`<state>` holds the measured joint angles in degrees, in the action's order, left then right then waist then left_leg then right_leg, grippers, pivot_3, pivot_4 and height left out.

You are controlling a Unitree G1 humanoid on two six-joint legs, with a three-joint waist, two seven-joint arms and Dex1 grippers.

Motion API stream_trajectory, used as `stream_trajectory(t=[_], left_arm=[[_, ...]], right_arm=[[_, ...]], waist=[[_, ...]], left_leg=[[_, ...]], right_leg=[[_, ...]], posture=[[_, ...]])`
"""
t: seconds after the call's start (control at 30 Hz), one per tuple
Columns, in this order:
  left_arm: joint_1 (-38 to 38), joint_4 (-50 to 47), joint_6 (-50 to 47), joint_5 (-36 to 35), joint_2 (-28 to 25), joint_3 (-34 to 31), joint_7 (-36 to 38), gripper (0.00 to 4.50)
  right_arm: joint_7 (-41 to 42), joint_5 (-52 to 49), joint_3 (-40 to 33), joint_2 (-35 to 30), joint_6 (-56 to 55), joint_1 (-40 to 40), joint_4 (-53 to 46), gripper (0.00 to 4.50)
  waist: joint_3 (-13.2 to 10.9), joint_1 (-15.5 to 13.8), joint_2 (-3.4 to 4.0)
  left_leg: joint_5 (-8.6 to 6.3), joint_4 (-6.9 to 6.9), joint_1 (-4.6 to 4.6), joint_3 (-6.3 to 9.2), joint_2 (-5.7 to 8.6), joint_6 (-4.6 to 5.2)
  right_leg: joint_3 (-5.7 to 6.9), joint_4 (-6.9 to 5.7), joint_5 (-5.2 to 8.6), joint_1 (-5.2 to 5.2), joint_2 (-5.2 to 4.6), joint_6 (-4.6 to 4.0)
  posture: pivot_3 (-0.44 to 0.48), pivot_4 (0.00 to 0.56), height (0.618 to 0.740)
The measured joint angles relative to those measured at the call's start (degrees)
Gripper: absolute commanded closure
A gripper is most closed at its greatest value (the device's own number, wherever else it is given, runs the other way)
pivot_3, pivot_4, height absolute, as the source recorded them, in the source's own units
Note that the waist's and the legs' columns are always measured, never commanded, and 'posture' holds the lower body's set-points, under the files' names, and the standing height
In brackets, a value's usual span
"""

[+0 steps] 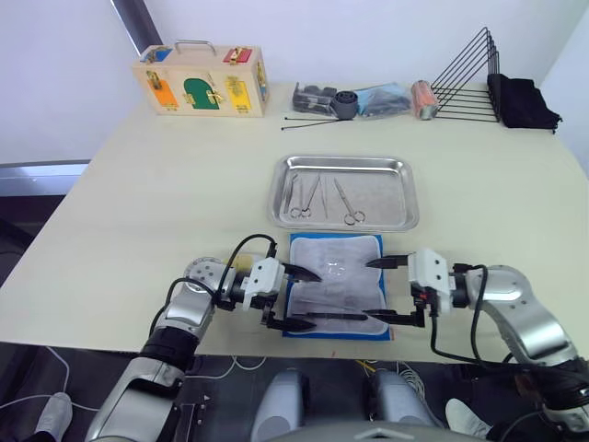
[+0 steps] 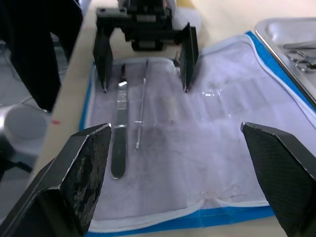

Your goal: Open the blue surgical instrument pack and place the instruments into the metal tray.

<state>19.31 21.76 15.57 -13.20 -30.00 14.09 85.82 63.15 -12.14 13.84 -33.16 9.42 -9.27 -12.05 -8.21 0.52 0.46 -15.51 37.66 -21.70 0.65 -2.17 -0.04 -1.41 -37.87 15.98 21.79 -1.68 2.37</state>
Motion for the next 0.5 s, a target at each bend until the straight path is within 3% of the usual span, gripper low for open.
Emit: stream_trajectory(t=[0.17, 0.5], left_arm=[[-0.2, -0.5, -0.3, 0.0, -0.1, 0.0, 0.0, 0.0], [-0.2, -1.7, -1.7, 0.1, -0.4, 0.0, -0.4, 0.0]], right_arm=[[-2.3, 3.8, 4.2, 1.9, -0.2, -1.4, 2.4, 0.1], [-4.8, 5.4, 5.7, 3.3, 1.5, -3.9, 4.6, 0.1]], waist=[[0.0, 0.0, -0.02], [0.0, 0.0, -0.06]], left_leg=[[0.0, 0.0, -0.01, -0.01, 0.0, 0.0], [0.0, 0.0, -0.01, -0.02, 0.0, 0.0]], right_leg=[[-0.01, 0.01, 0.0, 0.0, 0.0, 0.0], [-0.02, 0.01, -0.05, 0.0, -0.01, -0.08]], posture=[[0.0, 0.15, 0.74], [0.0, 0.15, 0.74]])
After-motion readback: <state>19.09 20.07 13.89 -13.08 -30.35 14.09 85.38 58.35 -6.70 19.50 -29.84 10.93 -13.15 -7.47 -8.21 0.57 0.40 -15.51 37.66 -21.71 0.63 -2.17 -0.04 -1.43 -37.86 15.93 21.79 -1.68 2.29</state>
